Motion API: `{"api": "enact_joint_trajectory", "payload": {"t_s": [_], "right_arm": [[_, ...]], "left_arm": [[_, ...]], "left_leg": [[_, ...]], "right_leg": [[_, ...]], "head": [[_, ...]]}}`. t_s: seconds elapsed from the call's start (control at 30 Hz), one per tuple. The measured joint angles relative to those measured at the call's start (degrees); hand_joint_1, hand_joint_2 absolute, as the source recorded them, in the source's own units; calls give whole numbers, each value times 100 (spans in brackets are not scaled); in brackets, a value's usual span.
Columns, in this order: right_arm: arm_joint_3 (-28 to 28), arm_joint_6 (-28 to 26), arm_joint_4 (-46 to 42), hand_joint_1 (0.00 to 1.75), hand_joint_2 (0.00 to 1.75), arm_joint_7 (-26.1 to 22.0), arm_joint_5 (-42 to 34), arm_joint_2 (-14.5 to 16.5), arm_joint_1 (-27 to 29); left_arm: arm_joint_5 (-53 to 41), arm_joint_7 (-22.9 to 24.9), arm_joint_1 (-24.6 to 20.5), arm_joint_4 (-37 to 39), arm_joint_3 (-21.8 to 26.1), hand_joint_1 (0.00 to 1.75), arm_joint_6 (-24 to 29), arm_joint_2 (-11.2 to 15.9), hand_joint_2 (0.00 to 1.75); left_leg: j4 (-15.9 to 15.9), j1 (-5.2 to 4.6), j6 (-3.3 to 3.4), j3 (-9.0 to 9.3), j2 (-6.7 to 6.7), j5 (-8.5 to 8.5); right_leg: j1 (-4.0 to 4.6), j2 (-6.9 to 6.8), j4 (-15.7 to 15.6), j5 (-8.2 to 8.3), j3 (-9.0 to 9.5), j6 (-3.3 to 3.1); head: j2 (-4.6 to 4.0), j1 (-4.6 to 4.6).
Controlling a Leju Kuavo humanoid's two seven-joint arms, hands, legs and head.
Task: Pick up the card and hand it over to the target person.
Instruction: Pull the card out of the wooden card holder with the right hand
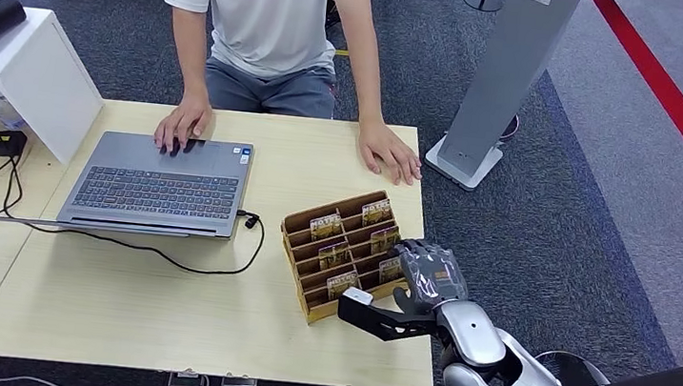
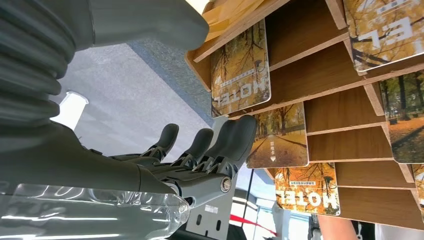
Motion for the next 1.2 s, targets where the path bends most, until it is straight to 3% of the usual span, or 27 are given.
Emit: {"api": "enact_joint_trajectory", "payload": {"t_s": [0.3, 0.43, 0.77, 1.2], "right_arm": [[35, -60, -20, 71, 175, 40, -58, -63, -36], [3, -74, -93, 97, 175, 89, -65, -107, -29], [-204, -112, -392, 126, 175, 221, -10, -214, -5], [-338, -27, -513, 138, 175, 216, 79, -206, 96]], "left_arm": [[-32, -29, -1, -1, -9, 0, -1, -12, 0], [-57, -51, -3, -3, -19, 0, -14, -1, 0], [-76, -85, -3, -22, -9, 0, -64, 43, 0], [-119, -245, -7, -45, 11, 0, -151, 108, 0]], "left_leg": [[4, 0, 0, -3, -2, 0], [11, 1, 0, -10, -6, -3], [12, 0, 0, -13, -7, -2], [8, 0, 0, -7, -8, -1]], "right_leg": [[0, -2, 3, -1, -3, 0], [0, -6, 9, -4, -8, 2], [-1, -7, 11, -4, -11, 2], [0, -9, 6, -4, -5, 1]], "head": [[0, 0], [0, 0], [0, 0], [0, 0]]}}
